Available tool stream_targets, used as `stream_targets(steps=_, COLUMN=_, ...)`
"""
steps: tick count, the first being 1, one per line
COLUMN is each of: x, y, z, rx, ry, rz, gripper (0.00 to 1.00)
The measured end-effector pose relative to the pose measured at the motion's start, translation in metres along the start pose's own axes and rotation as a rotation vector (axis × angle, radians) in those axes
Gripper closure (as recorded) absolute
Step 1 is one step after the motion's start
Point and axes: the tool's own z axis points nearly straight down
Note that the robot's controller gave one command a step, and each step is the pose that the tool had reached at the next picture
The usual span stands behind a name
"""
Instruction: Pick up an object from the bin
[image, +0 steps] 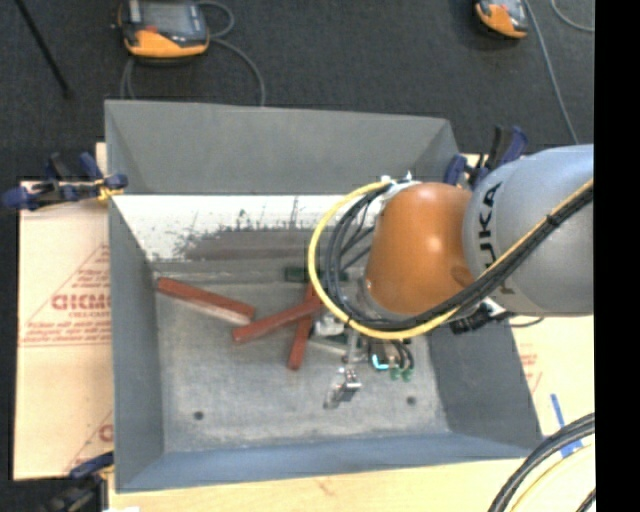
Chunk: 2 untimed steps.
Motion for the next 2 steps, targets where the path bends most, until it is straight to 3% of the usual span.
stream_targets(steps=1, x=-0.002, y=0.000, z=-0.004, rx=0.000, ry=-0.008, rz=0.001, gripper=0.00)
stream_targets(steps=2, x=-0.030, y=-0.002, z=0.022, rx=-0.002, ry=-0.016, rz=0.071, gripper=0.00)
